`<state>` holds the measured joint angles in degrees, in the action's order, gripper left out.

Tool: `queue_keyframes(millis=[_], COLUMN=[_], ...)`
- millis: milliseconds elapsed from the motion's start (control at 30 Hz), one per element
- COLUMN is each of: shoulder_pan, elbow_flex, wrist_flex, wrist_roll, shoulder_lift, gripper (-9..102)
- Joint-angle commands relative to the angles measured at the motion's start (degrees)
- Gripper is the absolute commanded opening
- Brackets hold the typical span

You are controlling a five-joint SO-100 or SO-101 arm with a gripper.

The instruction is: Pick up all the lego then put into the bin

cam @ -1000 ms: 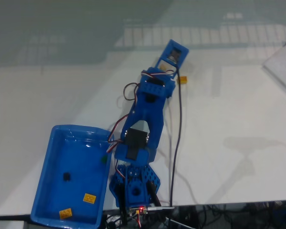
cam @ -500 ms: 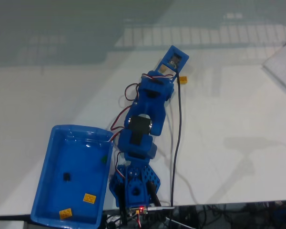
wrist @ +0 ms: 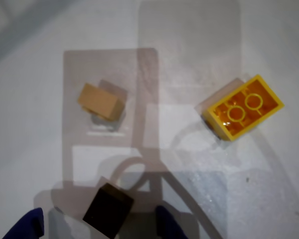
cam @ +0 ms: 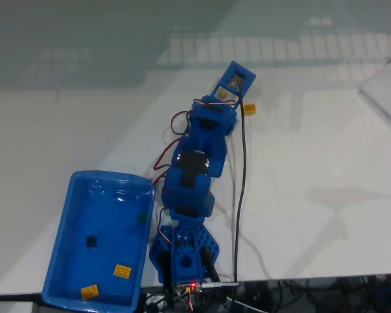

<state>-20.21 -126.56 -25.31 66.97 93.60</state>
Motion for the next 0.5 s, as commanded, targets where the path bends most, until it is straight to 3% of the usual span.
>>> queue_keyframes(millis=[0, 467], shoulder_pan=[0.70, 1.14], elbow_flex=[2.90, 3.96], wrist_flex=[0.70, 0.70], wrist_roll=[0.53, 2.02], shoulder_lift=[0.00, -2.29], gripper=[28, 19])
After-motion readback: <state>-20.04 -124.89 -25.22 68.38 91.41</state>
